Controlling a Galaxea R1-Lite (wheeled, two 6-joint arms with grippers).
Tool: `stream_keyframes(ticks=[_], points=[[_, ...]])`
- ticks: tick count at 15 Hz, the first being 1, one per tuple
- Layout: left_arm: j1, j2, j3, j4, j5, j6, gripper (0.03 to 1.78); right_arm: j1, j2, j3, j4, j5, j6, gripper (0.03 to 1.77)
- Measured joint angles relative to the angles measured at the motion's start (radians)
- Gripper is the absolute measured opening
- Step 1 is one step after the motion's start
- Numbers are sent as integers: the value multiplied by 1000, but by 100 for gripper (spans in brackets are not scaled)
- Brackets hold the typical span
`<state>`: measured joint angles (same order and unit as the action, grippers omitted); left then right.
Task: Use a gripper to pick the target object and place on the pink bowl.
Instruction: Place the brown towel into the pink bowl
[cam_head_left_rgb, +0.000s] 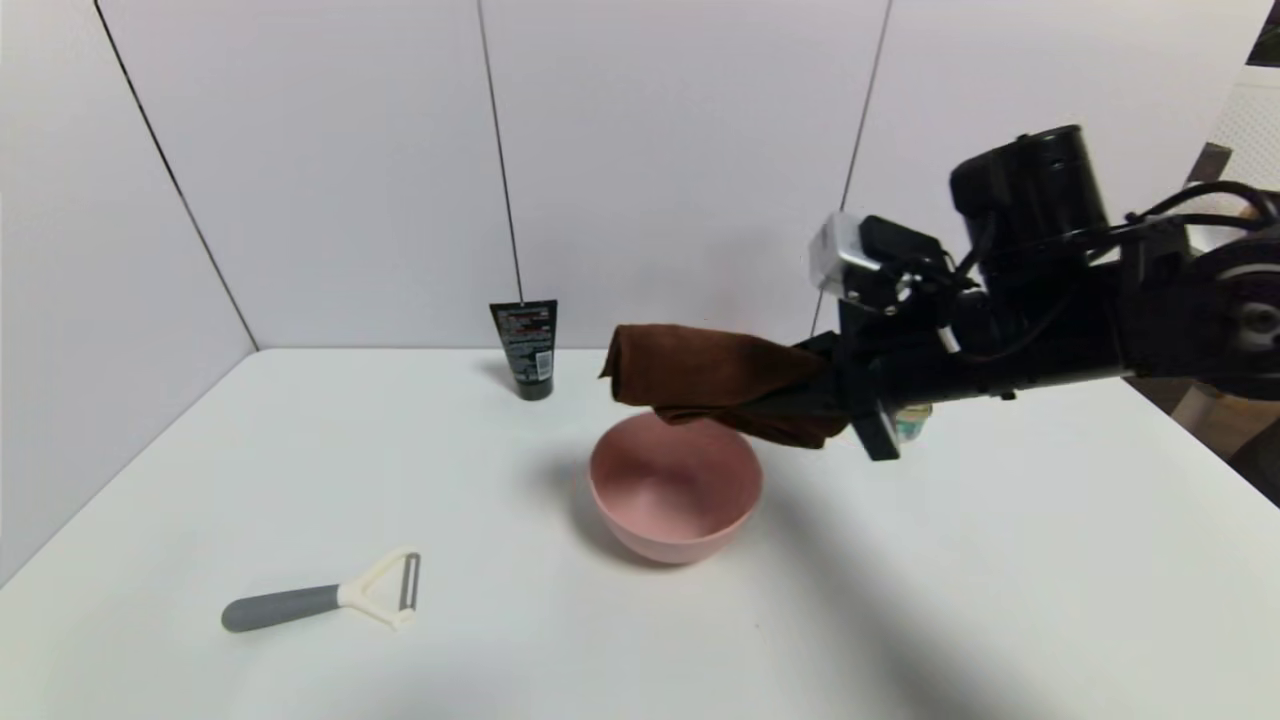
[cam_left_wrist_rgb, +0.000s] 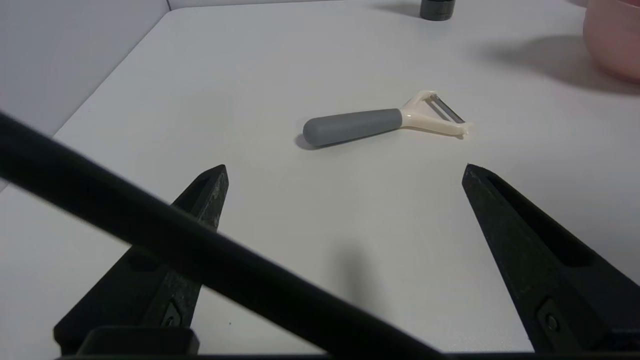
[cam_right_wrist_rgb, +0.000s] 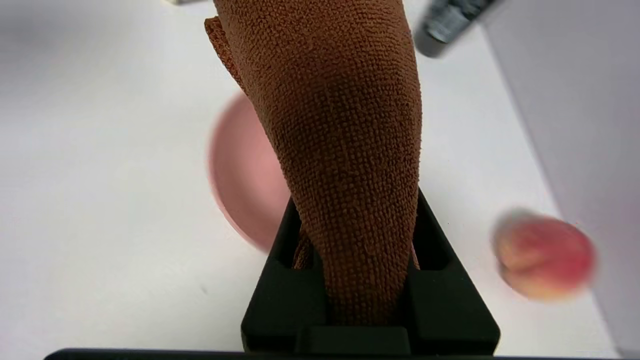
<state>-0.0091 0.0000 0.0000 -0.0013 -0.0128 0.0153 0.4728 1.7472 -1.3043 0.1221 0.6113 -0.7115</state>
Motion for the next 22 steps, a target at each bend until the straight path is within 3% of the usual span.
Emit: stream_keyframes(ticks=[7, 11, 18, 22], points=[[0, 0, 0, 0, 0, 0, 169, 96, 169, -116, -10, -1, 33, 36], [0, 0, 0, 0, 0, 0, 169, 102, 251, -180, -3, -37, 32, 36], [0, 0, 0, 0, 0, 0, 169, 72, 304, -187, 1, -33, 42, 36], [0, 0, 0, 0, 0, 0, 169, 60, 303, -184, 52, -33, 41, 87]])
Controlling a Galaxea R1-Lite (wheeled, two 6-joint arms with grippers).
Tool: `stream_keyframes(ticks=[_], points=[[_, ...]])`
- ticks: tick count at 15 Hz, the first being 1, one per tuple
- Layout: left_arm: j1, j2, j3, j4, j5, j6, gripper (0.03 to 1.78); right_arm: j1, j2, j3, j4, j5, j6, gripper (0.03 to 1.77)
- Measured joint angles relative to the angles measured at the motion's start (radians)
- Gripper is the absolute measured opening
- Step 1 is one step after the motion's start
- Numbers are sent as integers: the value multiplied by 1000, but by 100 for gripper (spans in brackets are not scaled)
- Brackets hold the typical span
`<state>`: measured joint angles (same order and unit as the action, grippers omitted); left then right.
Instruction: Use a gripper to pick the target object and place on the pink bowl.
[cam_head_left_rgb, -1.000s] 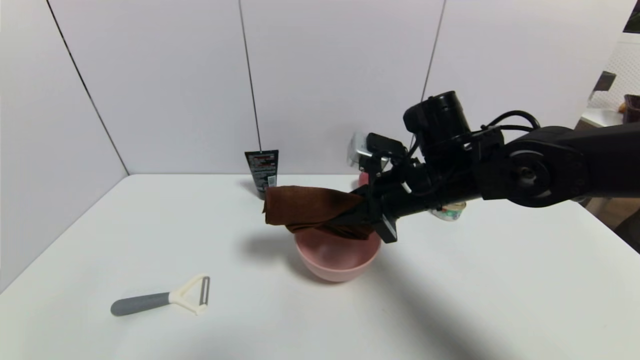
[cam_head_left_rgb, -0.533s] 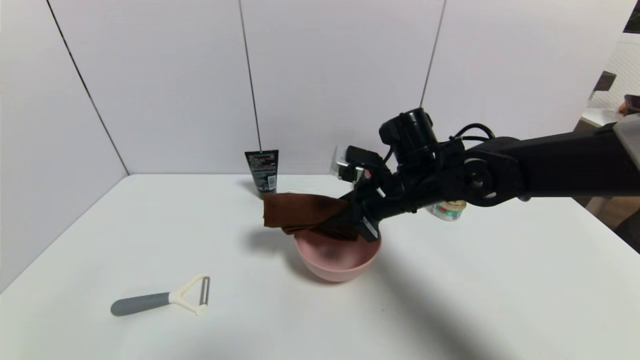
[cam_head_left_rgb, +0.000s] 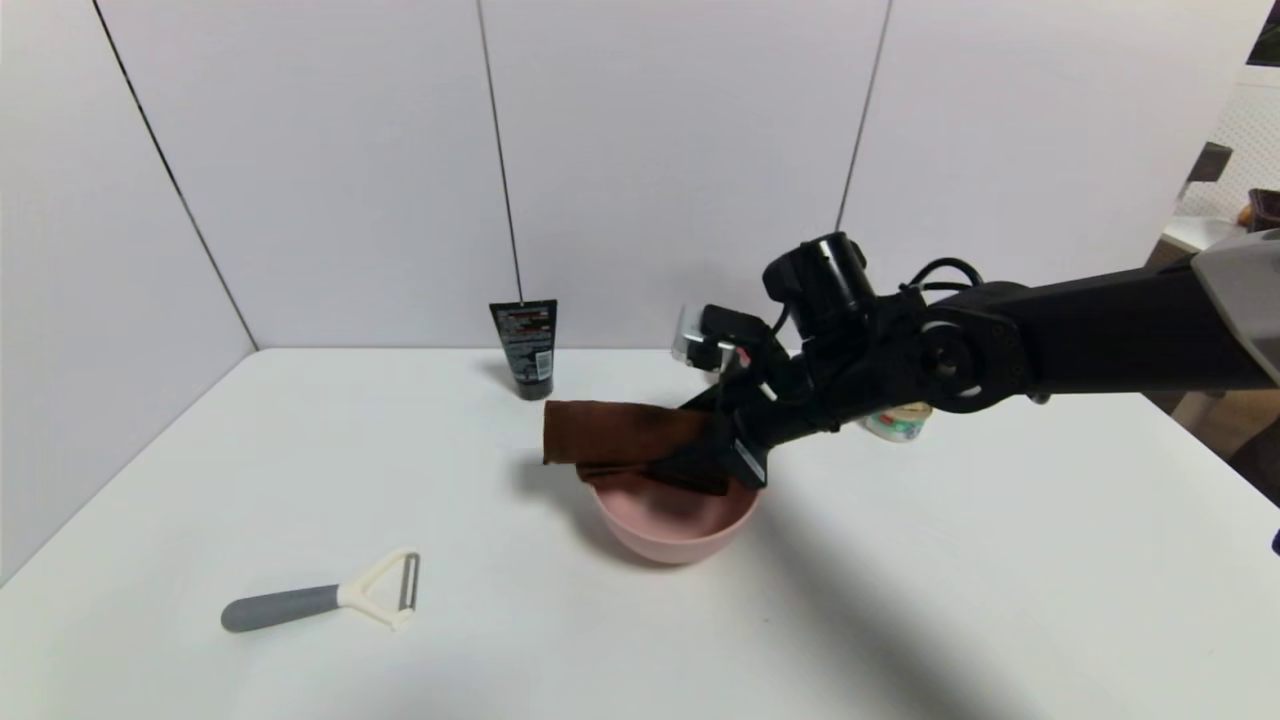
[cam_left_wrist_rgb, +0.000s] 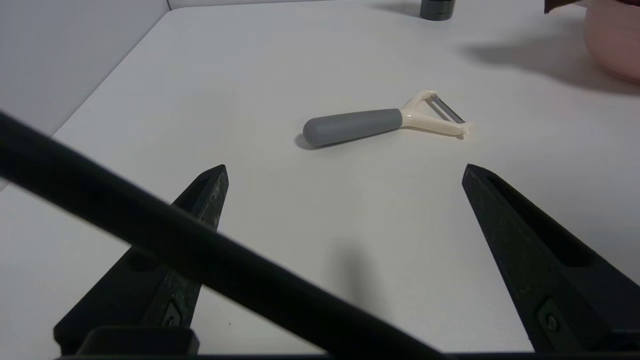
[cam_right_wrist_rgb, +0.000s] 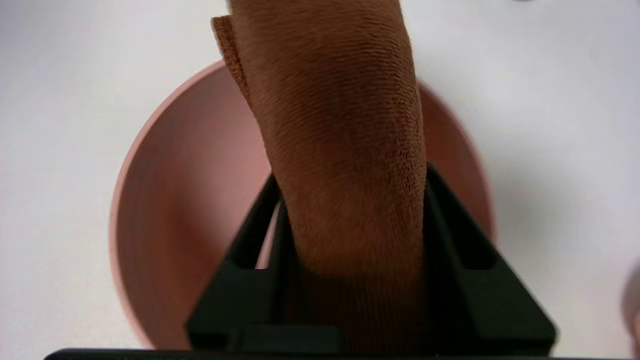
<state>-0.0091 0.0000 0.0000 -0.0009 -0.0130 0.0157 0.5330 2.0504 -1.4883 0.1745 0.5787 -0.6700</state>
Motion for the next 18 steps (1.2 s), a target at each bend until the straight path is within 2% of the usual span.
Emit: stream_keyframes(ticks=[4, 7, 10, 14, 18], points=[[0, 0, 0, 0, 0, -1, 169, -7, -3, -3, 15, -7, -4, 121], [0, 0, 0, 0, 0, 0, 169, -11, -6, -2, 17, -7, 3, 137], [0, 0, 0, 0, 0, 0, 169, -19, -40, -5, 19, -6, 23, 148], [0, 0, 0, 0, 0, -1, 169, -56, -185, -2, 92, -4, 97, 157], [0, 0, 0, 0, 0, 0, 169, -163, -434, 136, 124, -6, 163, 163]])
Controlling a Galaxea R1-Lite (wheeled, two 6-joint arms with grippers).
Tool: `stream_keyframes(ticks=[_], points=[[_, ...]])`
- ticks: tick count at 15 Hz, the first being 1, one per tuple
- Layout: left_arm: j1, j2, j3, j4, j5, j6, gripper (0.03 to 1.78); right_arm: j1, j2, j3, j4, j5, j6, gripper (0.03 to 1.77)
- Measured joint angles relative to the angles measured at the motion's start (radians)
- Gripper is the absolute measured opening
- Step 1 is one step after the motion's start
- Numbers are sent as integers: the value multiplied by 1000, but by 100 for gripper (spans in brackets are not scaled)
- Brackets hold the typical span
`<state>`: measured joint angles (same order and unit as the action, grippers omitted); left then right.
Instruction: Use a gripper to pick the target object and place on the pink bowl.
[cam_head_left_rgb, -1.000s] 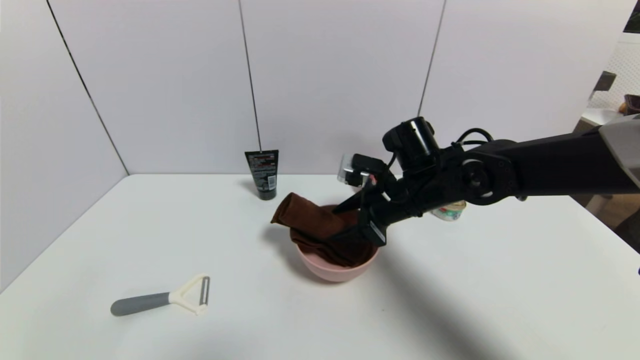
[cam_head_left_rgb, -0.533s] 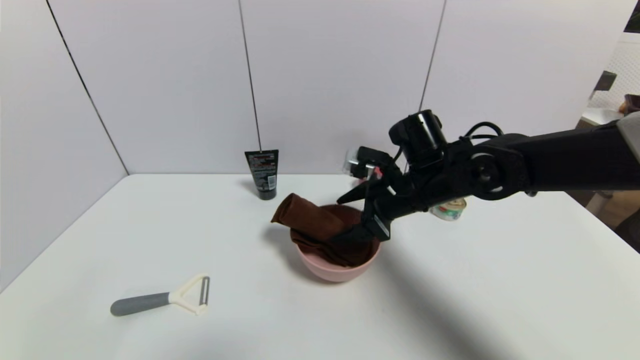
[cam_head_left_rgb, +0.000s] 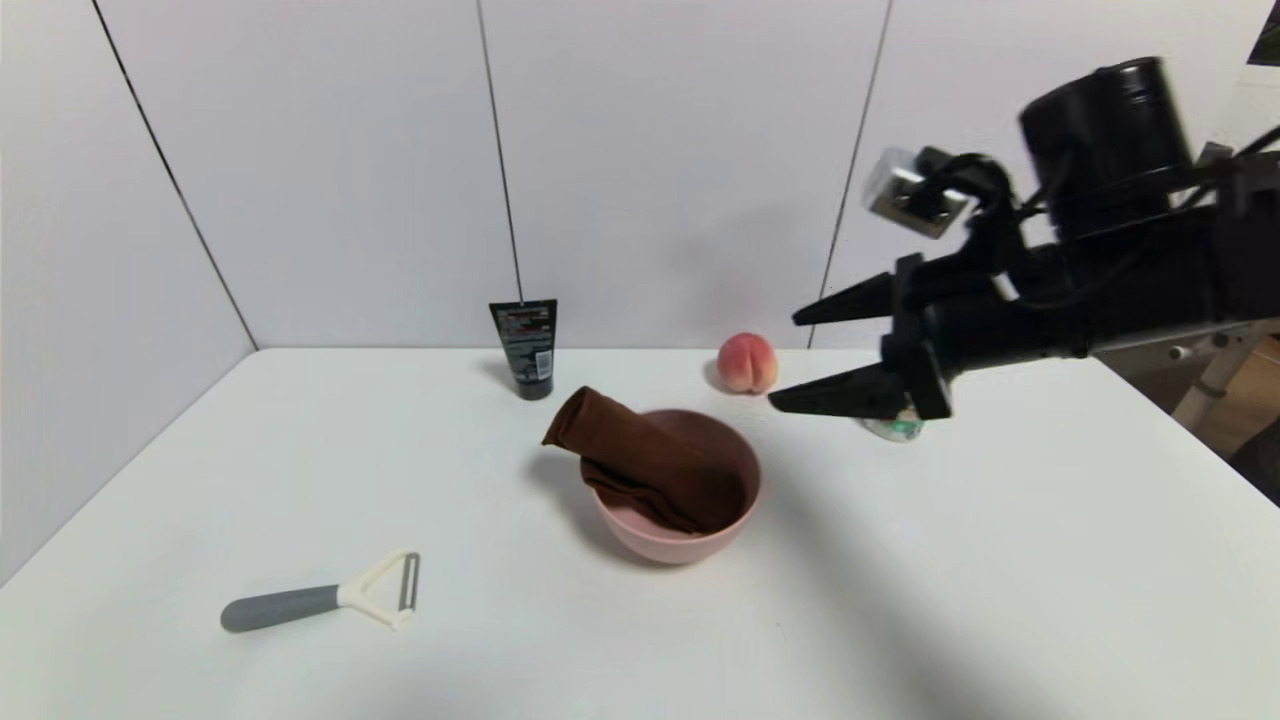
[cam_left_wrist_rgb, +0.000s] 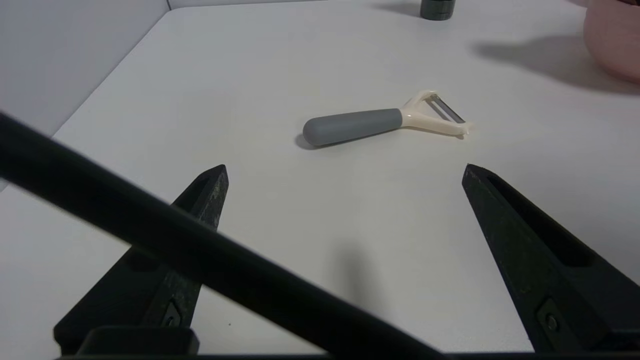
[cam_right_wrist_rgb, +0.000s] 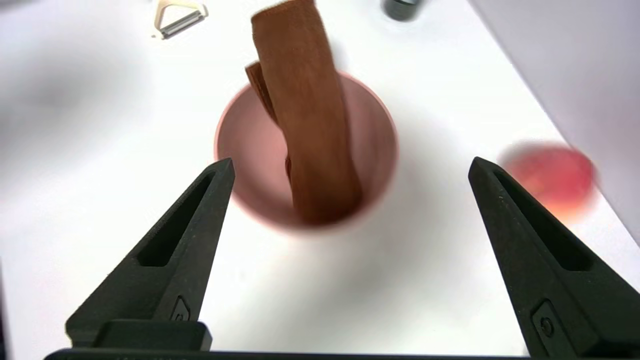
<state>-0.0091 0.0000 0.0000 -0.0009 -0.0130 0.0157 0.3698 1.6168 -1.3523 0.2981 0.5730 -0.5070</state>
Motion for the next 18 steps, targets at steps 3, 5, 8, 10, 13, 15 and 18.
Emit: stream_keyframes(ticks=[3, 5, 8, 10, 13, 15, 18], points=[[0, 0, 0, 0, 0, 0, 169, -176, -248, 230, 0, -2, 19, 165], [0, 0, 0, 0, 0, 0, 169, -292, -438, 407, -1, -22, 56, 167], [0, 0, 0, 0, 1, 0, 169, -390, -720, 652, -24, -146, 168, 168], [0, 0, 0, 0, 0, 0, 169, -413, -880, 808, -89, -293, 243, 169], [0, 0, 0, 0, 0, 0, 169, -407, -1073, 993, -256, -454, 310, 169], [0, 0, 0, 0, 1, 0, 169, -395, -1180, 1075, -357, -487, 322, 169], [0, 0, 0, 0, 0, -1, 169, -384, -1314, 1161, -406, -539, 329, 169]])
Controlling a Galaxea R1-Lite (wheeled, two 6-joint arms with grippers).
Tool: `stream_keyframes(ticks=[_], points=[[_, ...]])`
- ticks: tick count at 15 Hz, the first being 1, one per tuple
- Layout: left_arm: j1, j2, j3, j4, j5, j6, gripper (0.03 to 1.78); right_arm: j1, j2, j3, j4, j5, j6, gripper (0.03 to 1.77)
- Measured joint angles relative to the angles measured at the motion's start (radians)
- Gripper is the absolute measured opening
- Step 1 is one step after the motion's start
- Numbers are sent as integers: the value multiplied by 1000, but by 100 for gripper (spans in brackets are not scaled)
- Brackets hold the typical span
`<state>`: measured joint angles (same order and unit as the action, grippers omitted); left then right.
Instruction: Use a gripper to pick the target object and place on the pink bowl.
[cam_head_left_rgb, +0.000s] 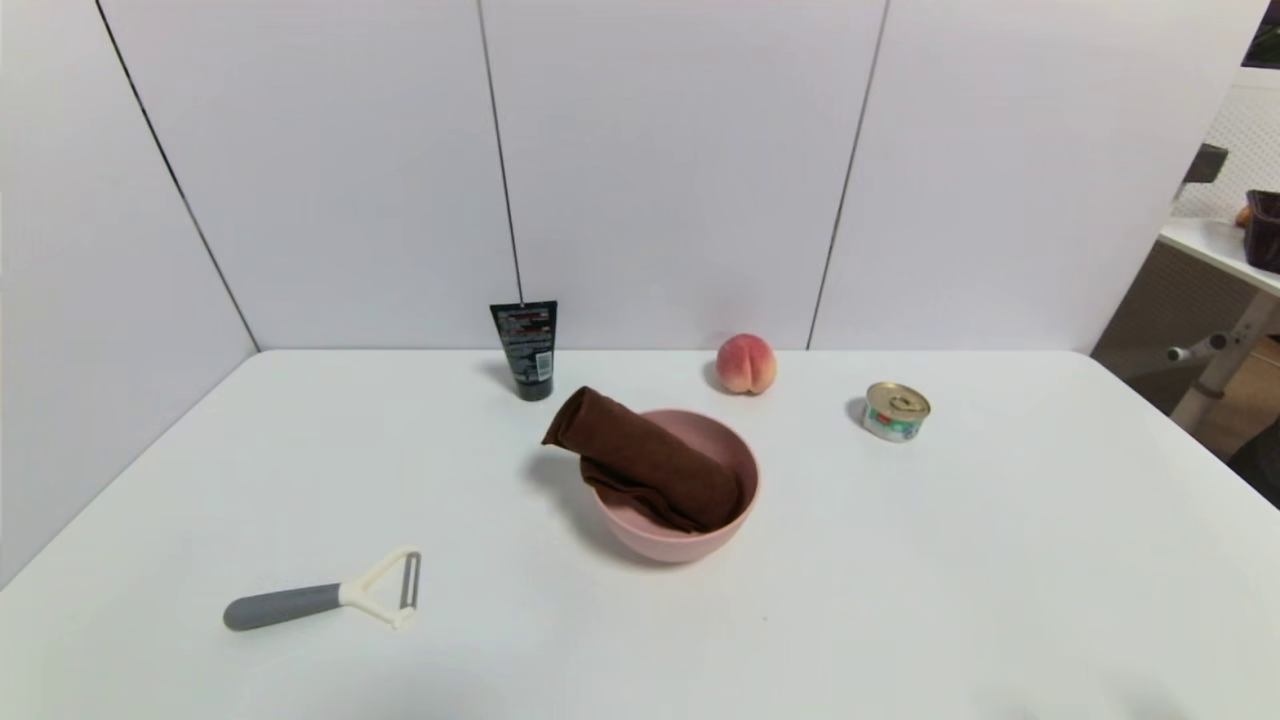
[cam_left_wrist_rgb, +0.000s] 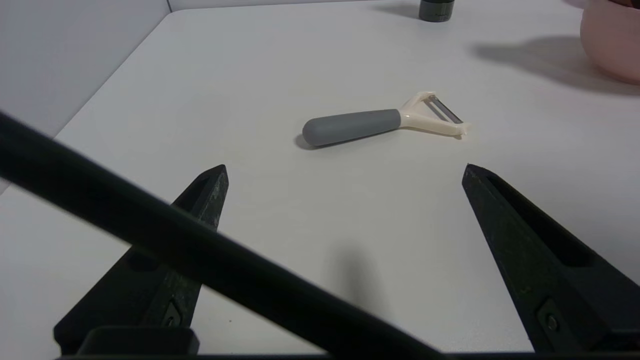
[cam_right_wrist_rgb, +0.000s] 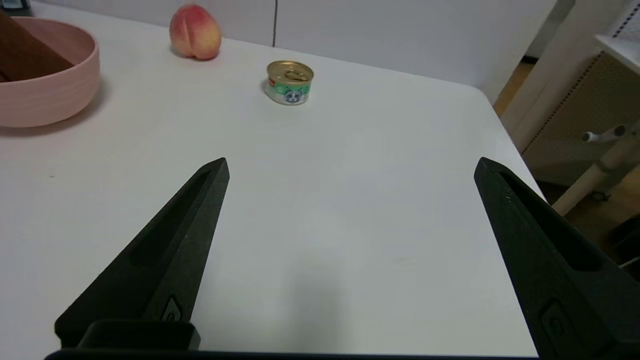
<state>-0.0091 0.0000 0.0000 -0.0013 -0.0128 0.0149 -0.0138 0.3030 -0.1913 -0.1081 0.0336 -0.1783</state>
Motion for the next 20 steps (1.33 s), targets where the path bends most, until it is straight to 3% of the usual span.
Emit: stream_keyframes(ticks=[5, 8, 13, 20], points=[[0, 0, 0, 0, 0, 0, 169, 7, -187, 155, 18, -7, 86, 169], [0, 0, 0, 0, 0, 0, 169, 9, -270, 186, 108, -12, 104, 170], [0, 0, 0, 0, 0, 0, 169, 9, -304, 190, 106, -28, 169, 170], [0, 0, 0, 0, 0, 0, 169, 9, -305, 191, 107, -32, 169, 170]])
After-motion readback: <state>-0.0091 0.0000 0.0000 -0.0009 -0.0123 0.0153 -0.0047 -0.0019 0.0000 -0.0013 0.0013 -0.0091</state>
